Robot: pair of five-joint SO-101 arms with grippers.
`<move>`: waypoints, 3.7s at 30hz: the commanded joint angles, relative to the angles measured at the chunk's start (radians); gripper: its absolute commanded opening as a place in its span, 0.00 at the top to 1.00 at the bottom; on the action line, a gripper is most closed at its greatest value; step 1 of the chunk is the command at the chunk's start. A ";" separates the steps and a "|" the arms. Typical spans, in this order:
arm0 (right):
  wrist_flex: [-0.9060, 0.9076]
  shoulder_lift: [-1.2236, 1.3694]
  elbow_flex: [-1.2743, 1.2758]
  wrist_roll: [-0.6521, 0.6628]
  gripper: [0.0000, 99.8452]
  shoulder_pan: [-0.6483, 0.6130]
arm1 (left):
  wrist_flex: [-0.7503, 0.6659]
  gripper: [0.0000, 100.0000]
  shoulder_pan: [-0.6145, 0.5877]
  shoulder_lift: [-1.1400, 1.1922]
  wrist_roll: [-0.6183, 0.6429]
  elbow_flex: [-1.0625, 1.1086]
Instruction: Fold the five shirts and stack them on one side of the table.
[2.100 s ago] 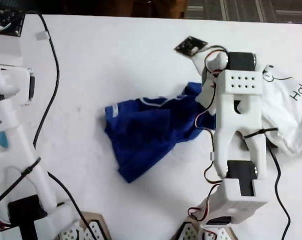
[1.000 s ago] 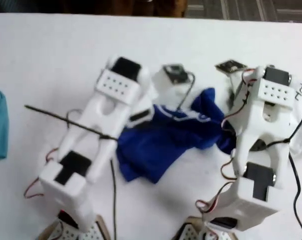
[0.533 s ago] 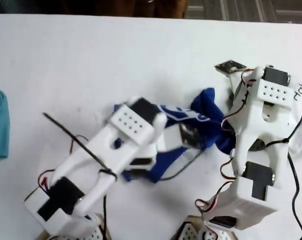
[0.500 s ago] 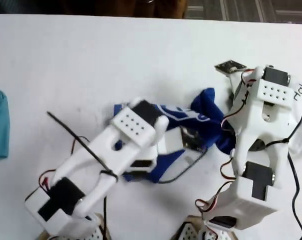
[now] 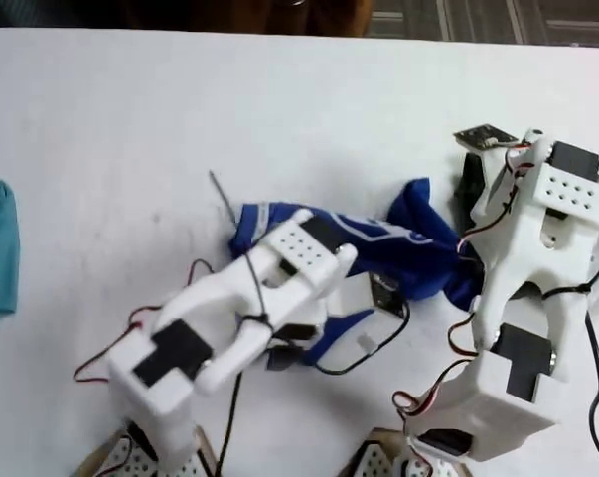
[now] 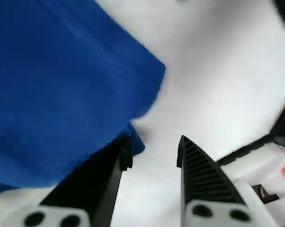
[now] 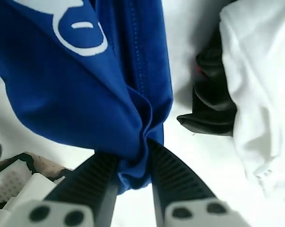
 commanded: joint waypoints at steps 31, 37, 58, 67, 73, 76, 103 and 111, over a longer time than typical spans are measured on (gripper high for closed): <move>0.019 -0.053 -0.006 0.002 0.98 -0.008 | 0.193 0.97 -0.029 0.195 0.305 -0.544; 0.019 -0.045 -0.006 0.000 0.98 -0.008 | 0.193 0.97 -0.212 -0.038 0.315 -0.547; 0.019 -0.045 -0.127 -0.181 0.98 -0.240 | 0.186 0.97 -0.687 -0.531 0.287 -0.395; 0.021 -0.048 -0.155 -0.204 0.98 -0.374 | 0.183 0.97 -0.773 -0.525 0.255 -0.395; 0.022 -0.054 -0.160 -0.199 0.88 -0.389 | 0.166 0.97 -0.770 -0.525 0.255 -0.395; 0.022 -0.054 -0.189 -0.204 0.82 -0.384 | 0.147 0.97 -0.779 -0.525 0.253 -0.395; 0.024 -0.028 -0.155 -0.155 0.69 -0.481 | -0.015 0.97 -0.756 -0.520 0.207 -0.308; 0.021 -0.401 0.321 -0.133 0.69 -0.685 | -0.077 0.97 -0.758 -0.522 0.209 -0.263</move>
